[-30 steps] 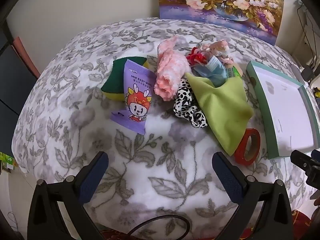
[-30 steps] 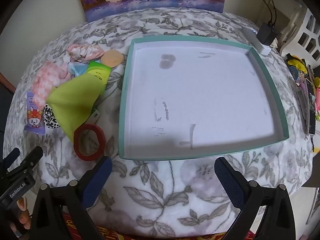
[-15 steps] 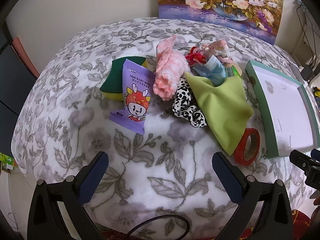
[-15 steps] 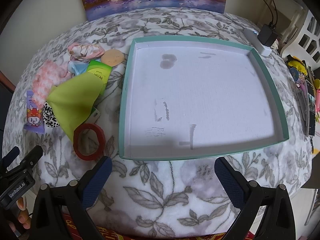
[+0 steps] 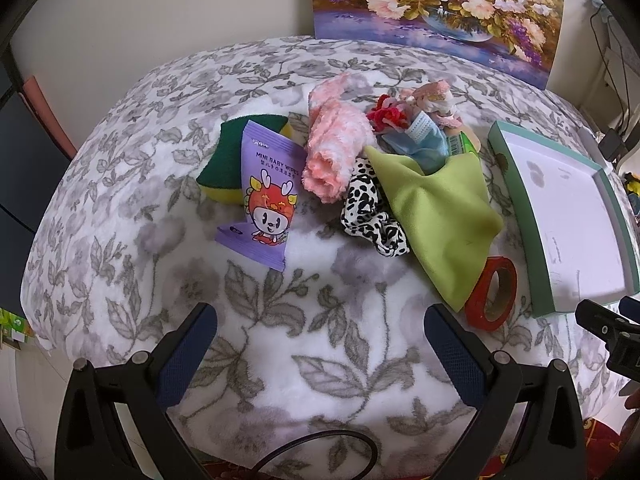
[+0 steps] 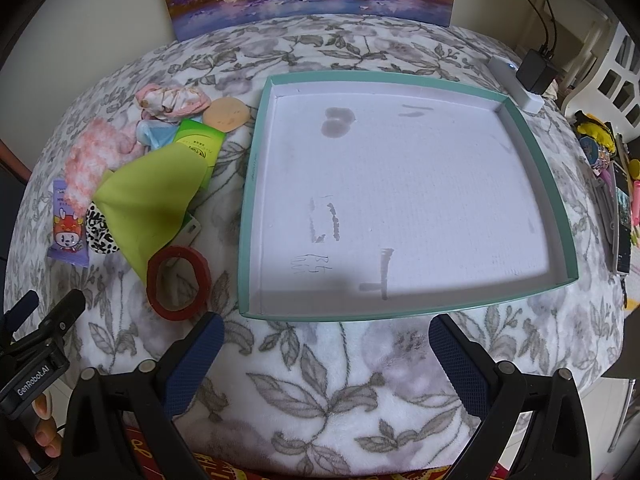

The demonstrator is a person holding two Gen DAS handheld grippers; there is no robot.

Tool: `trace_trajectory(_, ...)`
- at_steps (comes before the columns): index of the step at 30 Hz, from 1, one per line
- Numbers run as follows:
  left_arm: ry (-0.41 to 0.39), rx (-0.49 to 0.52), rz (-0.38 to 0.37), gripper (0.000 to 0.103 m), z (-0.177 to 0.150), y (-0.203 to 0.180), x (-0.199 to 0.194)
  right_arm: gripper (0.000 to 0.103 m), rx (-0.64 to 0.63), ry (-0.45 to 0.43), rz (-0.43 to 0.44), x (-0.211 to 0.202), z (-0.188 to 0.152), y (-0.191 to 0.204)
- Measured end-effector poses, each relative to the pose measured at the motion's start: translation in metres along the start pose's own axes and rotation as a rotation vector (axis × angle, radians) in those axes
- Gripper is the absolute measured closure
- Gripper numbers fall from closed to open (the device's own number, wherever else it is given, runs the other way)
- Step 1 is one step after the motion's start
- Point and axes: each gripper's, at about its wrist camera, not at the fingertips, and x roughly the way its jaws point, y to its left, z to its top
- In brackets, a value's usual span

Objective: Organize soft objects

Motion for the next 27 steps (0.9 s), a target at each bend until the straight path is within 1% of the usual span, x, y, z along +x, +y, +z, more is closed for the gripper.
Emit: trace_trajectory(27,0.001,-0.001,-0.003,0.0,-0.0037,0.0011,0.0017,0.0,-0.006,0.0,0.0,0.0004,-0.0009,0.0016)
